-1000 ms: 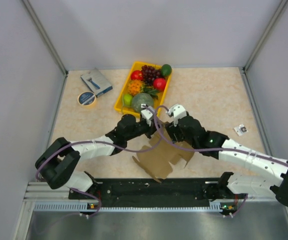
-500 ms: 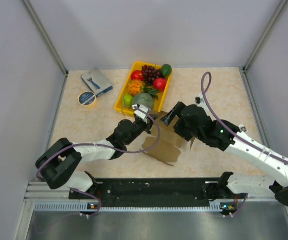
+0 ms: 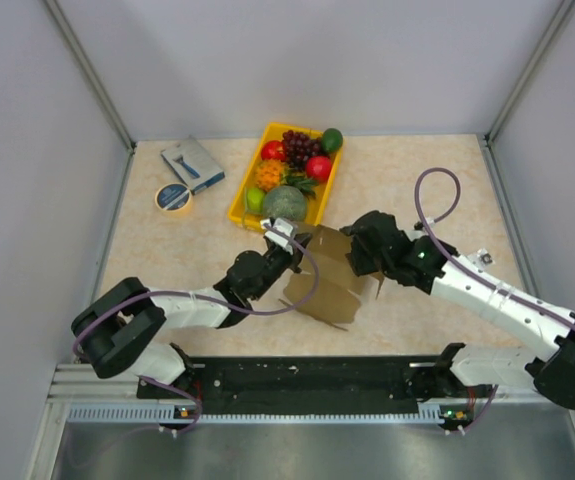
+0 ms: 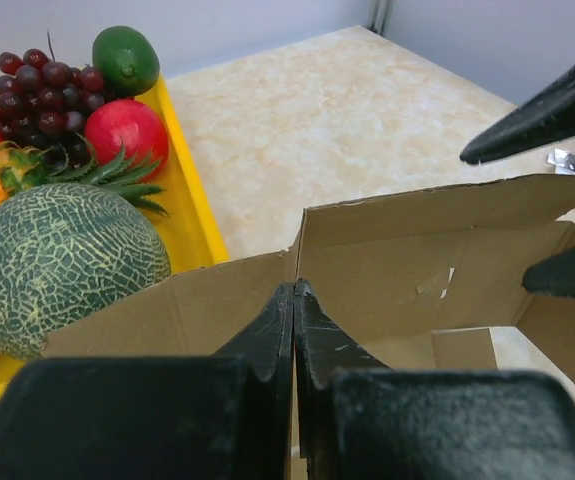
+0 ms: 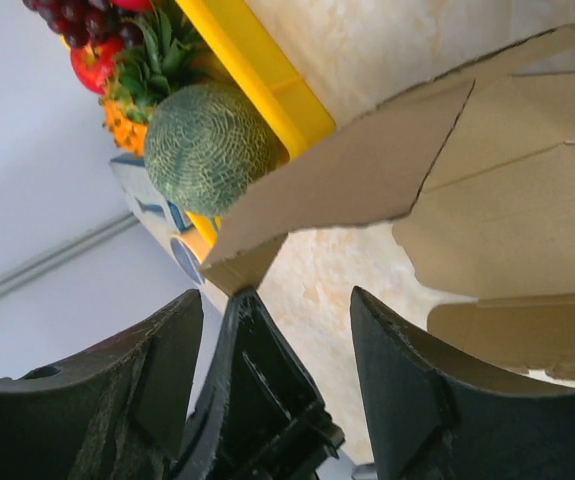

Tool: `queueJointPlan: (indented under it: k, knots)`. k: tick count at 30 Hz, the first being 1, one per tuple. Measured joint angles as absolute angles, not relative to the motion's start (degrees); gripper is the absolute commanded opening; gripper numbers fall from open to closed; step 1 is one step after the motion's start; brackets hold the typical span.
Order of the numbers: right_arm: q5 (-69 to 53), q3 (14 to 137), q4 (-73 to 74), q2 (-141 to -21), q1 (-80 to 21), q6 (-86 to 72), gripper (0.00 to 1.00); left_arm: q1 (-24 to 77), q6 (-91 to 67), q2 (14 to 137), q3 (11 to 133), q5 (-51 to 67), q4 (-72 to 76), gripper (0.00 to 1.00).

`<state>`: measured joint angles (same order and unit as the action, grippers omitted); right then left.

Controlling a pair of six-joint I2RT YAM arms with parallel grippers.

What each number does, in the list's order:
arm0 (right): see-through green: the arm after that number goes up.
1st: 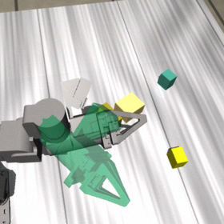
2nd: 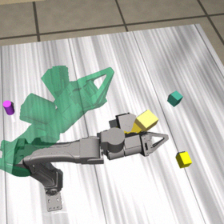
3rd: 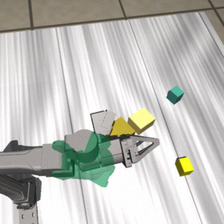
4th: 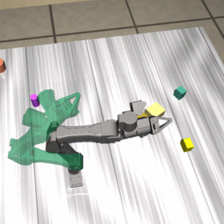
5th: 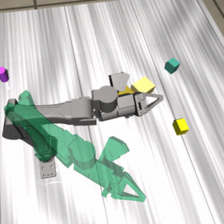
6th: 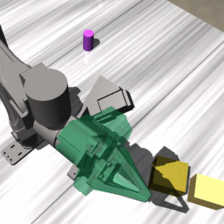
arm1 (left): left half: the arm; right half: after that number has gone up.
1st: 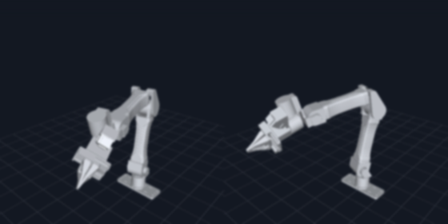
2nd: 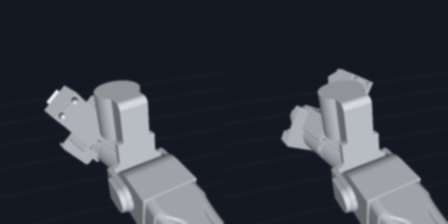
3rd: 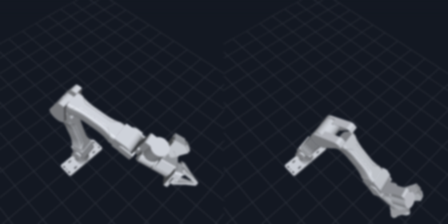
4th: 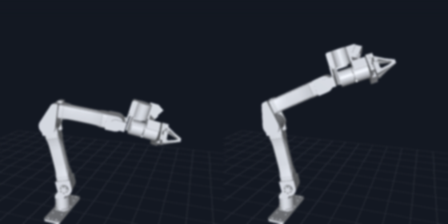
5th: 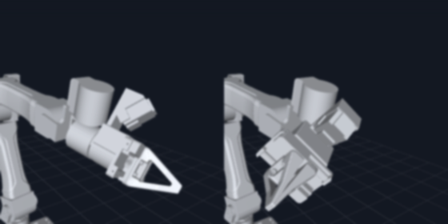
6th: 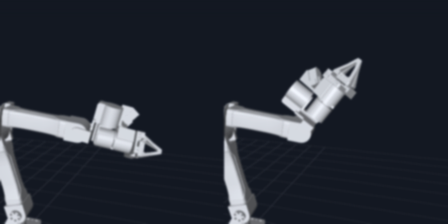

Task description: Fold the paper box

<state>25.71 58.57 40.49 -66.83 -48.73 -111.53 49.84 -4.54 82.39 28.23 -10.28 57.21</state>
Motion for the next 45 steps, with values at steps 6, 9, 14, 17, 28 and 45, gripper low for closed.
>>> queueJointPlan:
  k: [6,9,14,17,28,45]
  knots:
    - [27.07,58.59,39.90,-69.52,-46.22,-113.30,0.56,49.98,-4.34,82.39,27.51,-11.55,57.80,0.00]
    - [27.03,58.59,39.77,-71.66,-45.84,-113.75,0.54,50.06,-4.32,82.39,27.51,-11.68,58.43,0.00]
    - [27.44,59.20,38.48,-74.32,-45.47,-114.10,0.45,50.61,-4.29,82.39,27.29,-12.75,58.78,0.00]
    - [27.83,60.25,38.00,-75.20,-45.41,-114.17,0.39,50.87,-4.32,82.39,27.07,-13.15,59.09,0.00]
    - [29.08,60.88,35.57,-77.69,-45.30,-114.48,0.00,51.59,-4.40,82.39,25.98,-13.39,60.40,0.12]
    - [31.86,35.16,10.68,-62.50,-44.66,-95.70,0.00,50.15,-20.16,45.65,22.41,-2.31,23.77,0.65]
